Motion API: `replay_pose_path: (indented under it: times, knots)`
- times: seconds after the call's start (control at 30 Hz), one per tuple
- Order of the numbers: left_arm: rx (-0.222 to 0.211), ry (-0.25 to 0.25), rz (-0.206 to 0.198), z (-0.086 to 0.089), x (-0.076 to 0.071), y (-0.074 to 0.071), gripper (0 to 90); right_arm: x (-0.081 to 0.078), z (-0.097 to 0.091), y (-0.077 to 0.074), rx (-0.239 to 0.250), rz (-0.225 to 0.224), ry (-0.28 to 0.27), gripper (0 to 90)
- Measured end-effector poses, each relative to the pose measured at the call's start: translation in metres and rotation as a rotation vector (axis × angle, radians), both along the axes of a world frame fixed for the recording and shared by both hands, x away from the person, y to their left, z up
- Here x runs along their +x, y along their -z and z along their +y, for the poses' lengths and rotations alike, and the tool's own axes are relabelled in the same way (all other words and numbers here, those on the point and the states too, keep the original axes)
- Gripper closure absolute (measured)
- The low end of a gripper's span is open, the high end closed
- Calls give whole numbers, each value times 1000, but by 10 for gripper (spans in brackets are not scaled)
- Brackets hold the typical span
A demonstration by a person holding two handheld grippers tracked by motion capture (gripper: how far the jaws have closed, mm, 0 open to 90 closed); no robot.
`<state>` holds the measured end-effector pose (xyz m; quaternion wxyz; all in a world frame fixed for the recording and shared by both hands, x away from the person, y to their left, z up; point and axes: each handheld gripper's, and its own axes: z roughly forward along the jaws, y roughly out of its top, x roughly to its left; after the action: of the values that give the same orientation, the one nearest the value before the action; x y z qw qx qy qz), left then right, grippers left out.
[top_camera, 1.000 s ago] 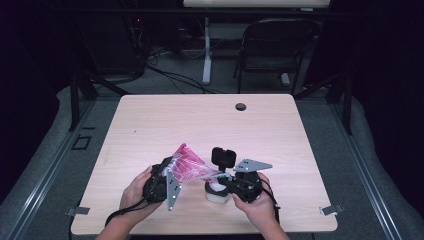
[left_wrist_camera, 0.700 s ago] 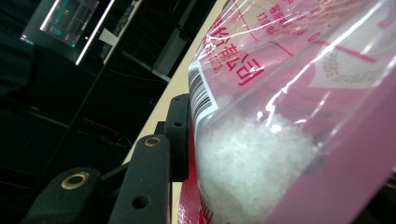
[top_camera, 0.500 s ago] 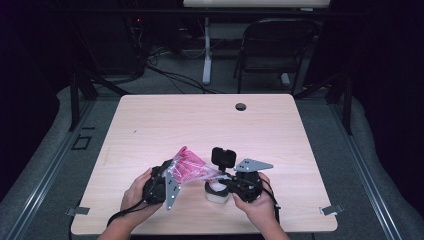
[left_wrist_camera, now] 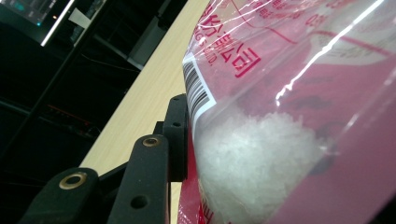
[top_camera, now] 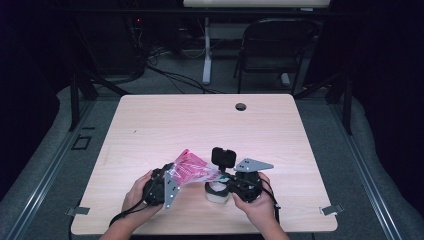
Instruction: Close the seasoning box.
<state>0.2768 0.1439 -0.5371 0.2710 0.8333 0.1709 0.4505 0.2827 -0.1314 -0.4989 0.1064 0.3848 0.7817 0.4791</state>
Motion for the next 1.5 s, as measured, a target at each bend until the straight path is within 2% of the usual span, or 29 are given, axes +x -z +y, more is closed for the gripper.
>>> replay_pose_path:
  times: [0.17, 0.2, 0.27, 0.33, 0.63, 0.73, 1.13, 1.3, 1.47, 1.5]
  knots:
    - [-27, 2, 29, 1, 1, 4, 675, 1, 1, 0, 9, -5, 2, 900]
    - [-42, 4, 50, 2, 2, 5, 674, 0, 2, 0, 11, -5, 3, 900]
    - [-43, 2, 56, 2, 2, 6, 673, 1, 2, -1, 9, -8, 1, 900]
    - [-66, 5, 80, 3, 2, 7, 670, 1, 2, -2, 6, -6, 1, 899]
    - [-98, 4, 124, 4, 4, 13, 653, 2, 4, -3, 11, -15, -6, 899]
    - [-131, 4, 160, 4, 4, 16, 635, 3, 5, -4, 9, -19, -11, 900]
    - [-180, 6, 219, 5, 7, 21, 600, 4, 7, -6, 13, -32, -13, 899]
    - [-178, 11, 226, 4, 6, 23, 586, 4, 8, -7, 7, -34, -13, 899]
    - [-181, 11, 227, 6, 6, 21, 527, 5, 9, -7, 3, -35, -20, 900]
    - [-180, 13, 223, 6, 5, 20, 485, 6, 9, -7, -5, -34, -21, 899]
